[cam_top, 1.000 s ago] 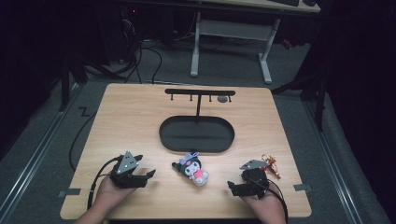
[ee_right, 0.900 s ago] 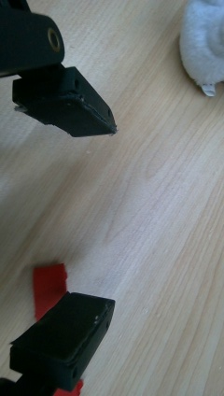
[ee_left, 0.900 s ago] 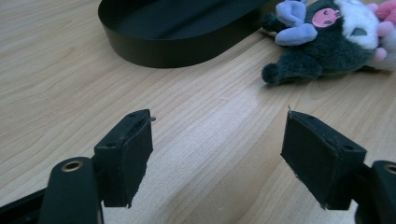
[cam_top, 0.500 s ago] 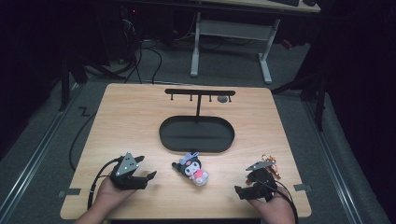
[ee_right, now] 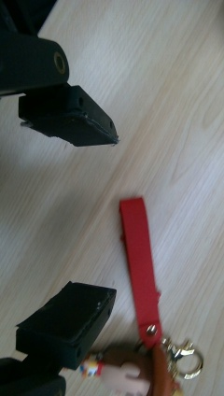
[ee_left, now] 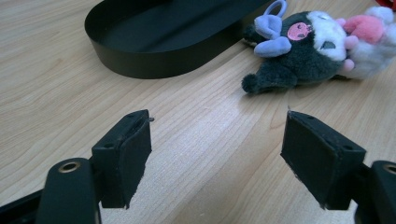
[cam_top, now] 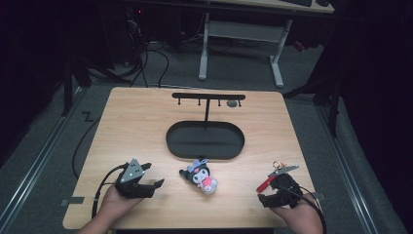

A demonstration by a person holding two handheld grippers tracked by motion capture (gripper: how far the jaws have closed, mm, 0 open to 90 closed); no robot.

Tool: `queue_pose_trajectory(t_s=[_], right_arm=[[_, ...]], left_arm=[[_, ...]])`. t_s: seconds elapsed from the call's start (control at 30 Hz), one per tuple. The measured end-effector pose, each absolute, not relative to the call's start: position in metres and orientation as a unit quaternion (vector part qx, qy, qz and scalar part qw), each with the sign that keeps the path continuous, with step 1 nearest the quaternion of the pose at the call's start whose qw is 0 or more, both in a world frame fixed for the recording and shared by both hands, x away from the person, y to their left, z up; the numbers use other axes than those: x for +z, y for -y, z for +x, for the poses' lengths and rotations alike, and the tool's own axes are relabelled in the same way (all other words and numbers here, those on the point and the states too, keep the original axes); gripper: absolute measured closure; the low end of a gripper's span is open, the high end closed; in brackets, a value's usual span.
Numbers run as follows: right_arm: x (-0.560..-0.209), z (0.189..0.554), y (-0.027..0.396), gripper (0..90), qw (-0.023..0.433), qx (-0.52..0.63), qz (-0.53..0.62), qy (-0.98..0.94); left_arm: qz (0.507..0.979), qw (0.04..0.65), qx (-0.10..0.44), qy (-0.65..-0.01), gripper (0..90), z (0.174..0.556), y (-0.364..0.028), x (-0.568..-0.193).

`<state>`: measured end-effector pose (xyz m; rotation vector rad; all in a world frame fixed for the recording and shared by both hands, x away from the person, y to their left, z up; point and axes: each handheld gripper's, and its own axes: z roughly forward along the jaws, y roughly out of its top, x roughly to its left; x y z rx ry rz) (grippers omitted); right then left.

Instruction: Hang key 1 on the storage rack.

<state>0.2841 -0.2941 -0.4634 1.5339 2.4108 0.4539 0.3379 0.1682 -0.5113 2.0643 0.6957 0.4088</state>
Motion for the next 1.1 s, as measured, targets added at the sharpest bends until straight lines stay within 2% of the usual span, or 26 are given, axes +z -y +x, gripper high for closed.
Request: queue_pose_trajectory(t_s=[0.13,0.23,0.33,0.53,0.77,0.97,1.1], right_arm=[[-0.467,0.286,0.308,23.7,0.139,0.151,0.529,-0.824],[-0.469,0.289,0.316,31.0,0.121,0.157,0.532,-0.823],[-0.469,0.294,0.322,31.8,0.118,0.146,0.533,-0.825],[-0.467,0.305,0.330,35.6,0.145,0.136,0.541,-0.817],[-0.470,0.320,0.339,41.5,0.144,0.137,0.562,-0.803],[-0.473,0.333,0.347,41.1,0.144,0.118,0.578,-0.795],[-0.477,0.338,0.352,44.2,0.149,0.103,0.579,-0.795]], left_arm=[[0.837,0.443,0.166,-0.276,24.5,0.338,-0.167,-0.513],[0.841,0.439,0.162,-0.270,24.6,0.338,-0.165,-0.514],[0.845,0.434,0.160,-0.268,24.7,0.338,-0.163,-0.515],[0.847,0.432,0.163,-0.265,24.6,0.337,-0.162,-0.517],[0.849,0.429,0.162,-0.263,24.7,0.335,-0.160,-0.518],[0.848,0.429,0.164,-0.264,24.7,0.336,-0.162,-0.519],[0.850,0.428,0.164,-0.262,24.7,0.336,-0.162,-0.518]])
